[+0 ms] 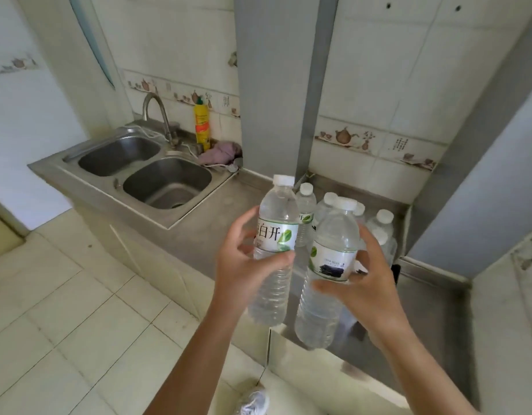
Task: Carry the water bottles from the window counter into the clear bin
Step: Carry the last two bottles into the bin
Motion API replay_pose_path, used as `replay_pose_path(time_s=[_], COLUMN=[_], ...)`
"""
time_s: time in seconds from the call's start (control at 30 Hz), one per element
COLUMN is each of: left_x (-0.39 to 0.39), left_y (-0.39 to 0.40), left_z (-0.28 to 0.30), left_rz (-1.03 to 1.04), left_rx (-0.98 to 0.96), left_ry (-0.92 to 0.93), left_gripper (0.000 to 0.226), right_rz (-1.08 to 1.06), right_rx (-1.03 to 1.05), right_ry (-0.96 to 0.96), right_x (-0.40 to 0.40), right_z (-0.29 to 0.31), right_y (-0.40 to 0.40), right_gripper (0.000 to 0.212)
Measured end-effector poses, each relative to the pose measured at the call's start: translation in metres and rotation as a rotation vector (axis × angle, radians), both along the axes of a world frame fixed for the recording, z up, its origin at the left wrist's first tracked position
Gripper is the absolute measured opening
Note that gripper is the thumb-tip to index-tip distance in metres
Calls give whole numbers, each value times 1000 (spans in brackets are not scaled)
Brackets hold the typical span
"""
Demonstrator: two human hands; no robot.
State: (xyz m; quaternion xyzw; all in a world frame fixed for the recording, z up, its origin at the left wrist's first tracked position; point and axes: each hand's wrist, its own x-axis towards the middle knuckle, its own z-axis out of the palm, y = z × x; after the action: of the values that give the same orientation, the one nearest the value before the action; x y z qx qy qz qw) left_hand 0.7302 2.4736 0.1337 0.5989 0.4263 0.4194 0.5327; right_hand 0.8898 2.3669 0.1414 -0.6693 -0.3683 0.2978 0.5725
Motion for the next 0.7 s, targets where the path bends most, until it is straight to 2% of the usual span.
replay_pose_path(time_s=[0.2, 0.37, 0.7], left_x=[48, 74, 112], left_y=[101, 159, 206], left_z=[-1, -18, -73], left_rz=[-181, -320, -506], left_rx=[125, 109, 31], left_ry=[60, 93, 136], left_gripper=[90, 81, 80], right_rz=[-179, -376, -625], right_rx=[42, 6, -178], right_ry=[-138, -202, -370], right_x=[9, 11, 24], right_z=[-8, -28, -72], right_y=[85, 139, 182], right_gripper=[106, 103, 85])
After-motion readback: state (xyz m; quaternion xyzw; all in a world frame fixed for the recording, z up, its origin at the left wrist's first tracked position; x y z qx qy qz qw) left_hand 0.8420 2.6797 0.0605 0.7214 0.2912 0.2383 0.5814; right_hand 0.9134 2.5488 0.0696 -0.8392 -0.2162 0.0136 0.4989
